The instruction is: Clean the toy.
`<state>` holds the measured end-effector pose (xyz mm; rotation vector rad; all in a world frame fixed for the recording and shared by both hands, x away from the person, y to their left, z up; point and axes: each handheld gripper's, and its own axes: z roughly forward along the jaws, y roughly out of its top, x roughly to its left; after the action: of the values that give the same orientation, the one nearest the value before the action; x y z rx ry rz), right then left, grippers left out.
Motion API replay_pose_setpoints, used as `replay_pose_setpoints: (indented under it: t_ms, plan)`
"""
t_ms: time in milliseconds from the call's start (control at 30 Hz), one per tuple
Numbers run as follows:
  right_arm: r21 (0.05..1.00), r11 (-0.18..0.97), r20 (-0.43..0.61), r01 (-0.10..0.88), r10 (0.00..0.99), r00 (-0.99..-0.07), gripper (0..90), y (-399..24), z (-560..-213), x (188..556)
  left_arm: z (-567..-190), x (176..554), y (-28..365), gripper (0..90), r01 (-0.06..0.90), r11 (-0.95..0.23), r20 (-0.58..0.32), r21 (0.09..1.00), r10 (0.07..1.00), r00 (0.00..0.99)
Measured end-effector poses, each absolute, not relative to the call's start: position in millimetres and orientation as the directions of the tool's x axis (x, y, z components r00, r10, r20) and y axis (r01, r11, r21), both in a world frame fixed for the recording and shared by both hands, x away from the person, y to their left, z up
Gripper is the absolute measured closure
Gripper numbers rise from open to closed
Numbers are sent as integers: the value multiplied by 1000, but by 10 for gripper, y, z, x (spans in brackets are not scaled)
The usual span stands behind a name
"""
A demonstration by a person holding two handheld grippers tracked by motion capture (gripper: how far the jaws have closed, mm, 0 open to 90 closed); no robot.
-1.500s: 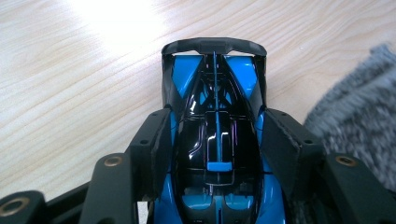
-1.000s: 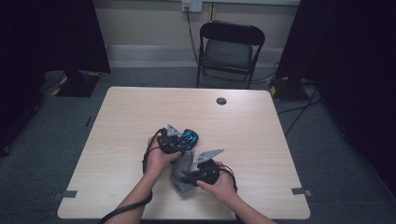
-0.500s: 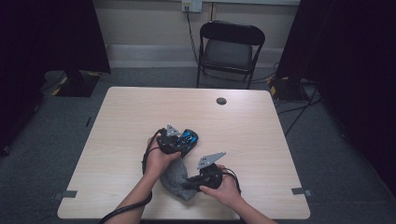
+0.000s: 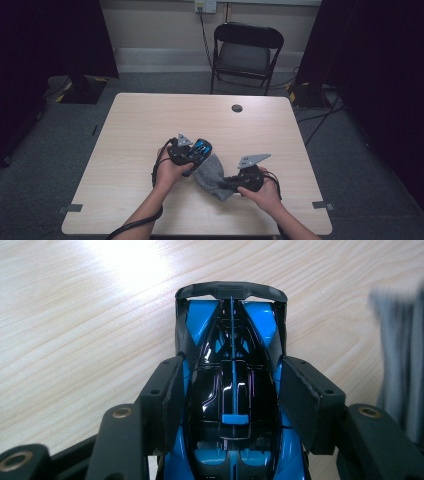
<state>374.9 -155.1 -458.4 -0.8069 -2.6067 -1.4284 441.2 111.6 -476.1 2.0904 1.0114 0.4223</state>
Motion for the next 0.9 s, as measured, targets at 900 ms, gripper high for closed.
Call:
replay_pose_setpoints:
  t_ms: [900]
  plan:
    - [778, 295, 210, 554, 710, -673, 793, -1789, -4602, 4455, -4770, 4401, 1118, 441, 514, -395, -24, 762, 776, 631]
